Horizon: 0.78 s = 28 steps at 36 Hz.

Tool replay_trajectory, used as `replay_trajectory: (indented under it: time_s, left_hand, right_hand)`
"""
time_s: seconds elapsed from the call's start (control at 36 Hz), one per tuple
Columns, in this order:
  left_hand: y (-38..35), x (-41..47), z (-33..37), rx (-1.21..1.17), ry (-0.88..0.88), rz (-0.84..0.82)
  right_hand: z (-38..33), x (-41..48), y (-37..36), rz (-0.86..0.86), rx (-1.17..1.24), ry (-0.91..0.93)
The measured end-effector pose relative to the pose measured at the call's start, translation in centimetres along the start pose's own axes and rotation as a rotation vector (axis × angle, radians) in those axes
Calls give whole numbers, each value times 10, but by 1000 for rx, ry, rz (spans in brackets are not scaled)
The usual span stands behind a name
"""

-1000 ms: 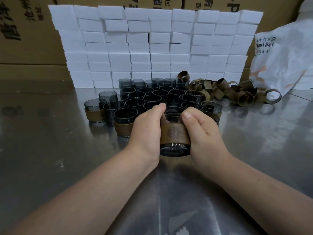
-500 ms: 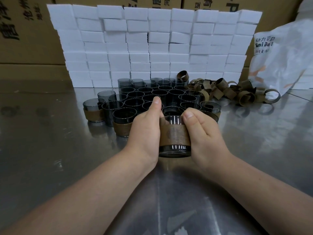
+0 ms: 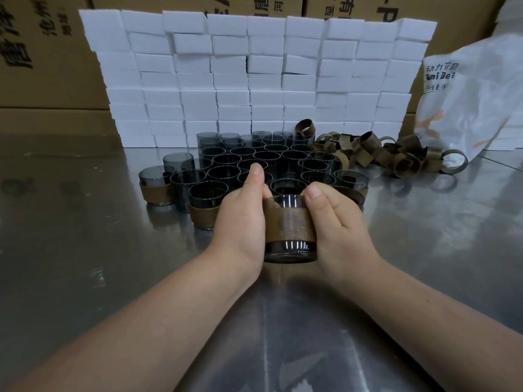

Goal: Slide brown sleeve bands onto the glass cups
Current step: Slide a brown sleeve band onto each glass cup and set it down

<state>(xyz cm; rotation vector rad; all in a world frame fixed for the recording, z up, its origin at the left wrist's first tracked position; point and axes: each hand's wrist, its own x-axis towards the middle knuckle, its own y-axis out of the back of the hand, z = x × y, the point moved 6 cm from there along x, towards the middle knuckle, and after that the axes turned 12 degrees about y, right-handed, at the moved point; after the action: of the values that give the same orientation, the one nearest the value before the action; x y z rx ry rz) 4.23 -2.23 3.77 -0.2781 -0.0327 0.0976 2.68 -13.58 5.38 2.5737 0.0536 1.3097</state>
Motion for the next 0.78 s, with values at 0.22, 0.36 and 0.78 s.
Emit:
replay_trajectory:
  time_s: [0.22,0.36,0.78]
  left_hand:
    - [17,3,11,154,-208,230]
    - [17,2,12,347,-289,272]
    - [7,-8,12,642,-589,193]
  right_hand:
    - [6,5,5,52,-202,-77]
    - [3,4,5,-9,-259,-50]
    - [1,4,-7,-373,-293,-100]
